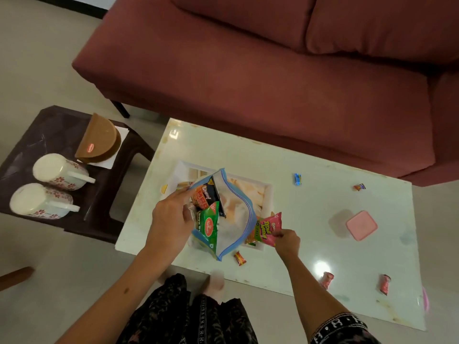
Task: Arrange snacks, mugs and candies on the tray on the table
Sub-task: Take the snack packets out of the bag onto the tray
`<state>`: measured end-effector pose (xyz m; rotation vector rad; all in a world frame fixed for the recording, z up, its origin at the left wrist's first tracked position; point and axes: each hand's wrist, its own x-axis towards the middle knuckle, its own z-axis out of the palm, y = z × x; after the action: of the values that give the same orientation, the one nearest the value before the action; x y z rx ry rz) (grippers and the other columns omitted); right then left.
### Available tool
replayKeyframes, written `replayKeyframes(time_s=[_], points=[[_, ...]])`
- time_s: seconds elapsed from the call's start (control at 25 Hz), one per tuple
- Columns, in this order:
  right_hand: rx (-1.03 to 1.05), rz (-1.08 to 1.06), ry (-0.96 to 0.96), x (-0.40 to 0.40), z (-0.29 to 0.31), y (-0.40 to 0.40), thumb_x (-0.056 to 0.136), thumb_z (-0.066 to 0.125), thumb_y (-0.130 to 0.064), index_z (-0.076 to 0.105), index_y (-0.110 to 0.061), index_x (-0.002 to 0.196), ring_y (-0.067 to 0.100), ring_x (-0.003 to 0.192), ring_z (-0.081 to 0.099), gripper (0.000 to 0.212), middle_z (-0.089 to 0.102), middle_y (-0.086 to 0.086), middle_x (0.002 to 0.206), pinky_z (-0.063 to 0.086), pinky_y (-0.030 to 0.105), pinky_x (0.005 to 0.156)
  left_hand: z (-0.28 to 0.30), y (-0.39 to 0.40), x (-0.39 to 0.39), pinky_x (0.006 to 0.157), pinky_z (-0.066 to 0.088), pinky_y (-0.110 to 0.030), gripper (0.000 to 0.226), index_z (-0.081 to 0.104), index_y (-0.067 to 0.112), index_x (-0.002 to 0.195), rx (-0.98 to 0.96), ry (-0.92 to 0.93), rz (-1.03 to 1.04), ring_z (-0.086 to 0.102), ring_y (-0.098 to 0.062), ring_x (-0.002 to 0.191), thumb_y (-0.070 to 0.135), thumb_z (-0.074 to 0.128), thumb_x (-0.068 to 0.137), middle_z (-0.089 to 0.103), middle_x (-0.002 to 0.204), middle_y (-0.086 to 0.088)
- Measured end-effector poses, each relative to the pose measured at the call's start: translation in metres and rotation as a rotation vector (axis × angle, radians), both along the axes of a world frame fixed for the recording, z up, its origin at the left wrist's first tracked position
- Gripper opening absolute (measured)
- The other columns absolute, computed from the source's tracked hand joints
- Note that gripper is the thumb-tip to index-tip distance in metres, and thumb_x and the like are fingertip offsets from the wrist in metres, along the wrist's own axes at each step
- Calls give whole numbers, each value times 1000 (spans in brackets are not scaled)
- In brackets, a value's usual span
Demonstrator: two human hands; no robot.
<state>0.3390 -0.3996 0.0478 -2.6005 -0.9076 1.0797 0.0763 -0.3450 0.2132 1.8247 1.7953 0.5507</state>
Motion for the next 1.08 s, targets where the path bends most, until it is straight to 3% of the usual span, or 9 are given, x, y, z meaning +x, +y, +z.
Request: replayKeyframes(time_s=[0.16,0.32,0.4,0.48,0.6,0.76,0.88,0.96,1.08], points=[[106,-132,-38,1,44,24,87,58,-14,64,-4,114,29,107,61,29,64,16,119,45,30,87,2,-1,4,90,46,-28,42,57,8,122,-36,2,-11,63,-25,103,-4,54,82,66,117,-11],[742,-112,86,-56,136,41,82,55,-35,63,-33,79,2,67,62,8,70,-13,76,45,12,61,9,-5,5,96,46,-31,44,54,12,127,-66,-9,-23,60,-22,109,-1,52,84,63,122,-8],[542,198,119,-93,151,39,76,53,-47,53,-30,54,0,53,57,28,61,-16,55,36,10,46,15,-10,4,100,46,-33,45,52,12,128,-78,-27,-43,58,-22,113,0,52,85,61,126,-8],[161,462,45,-118,143,44,76,62,-51,41,-22,51,7,51,52,44,49,-4,48,33,21,45,21,-13,4,102,45,-35,46,50,12,130,-76,-27,-66,56,-21,115,-1,49,85,60,128,-7],[-148,522,10,-137,124,56,74,71,-43,39,-14,64,26,82,67,44,59,6,77,49,30,61,27,-18,4,104,42,-34,47,49,13,131,-58,-60,-69,51,-19,123,-2,47,86,56,133,-6],[-150,558,-48,-154,124,59,73,71,-18,49,-10,78,27,86,67,24,68,11,89,50,29,64,30,-22,0,106,39,-32,44,48,14,132,-29,-69,-76,48,-16,125,3,46,89,54,135,-4],[-70,553,-91,-154,138,62,77,64,-7,43,-9,63,31,88,65,25,62,11,80,47,31,63,27,-20,-4,108,36,-31,45,47,11,132,-33,-52,-68,48,-18,126,3,49,88,53,136,-7],[-21,557,-120,-149,162,61,78,61,-7,55,-4,80,33,96,63,7,65,15,97,43,31,65,28,-16,-4,107,37,-30,44,51,7,129,-18,-45,-66,51,-22,123,-1,51,85,56,133,-11],[156,533,-225,-133,213,56,86,54,-19,57,-10,101,33,95,60,18,65,13,103,38,30,65,32,-8,3,94,49,-36,32,62,1,111,40,-52,-70,63,-30,101,-5,55,80,67,111,-18]])
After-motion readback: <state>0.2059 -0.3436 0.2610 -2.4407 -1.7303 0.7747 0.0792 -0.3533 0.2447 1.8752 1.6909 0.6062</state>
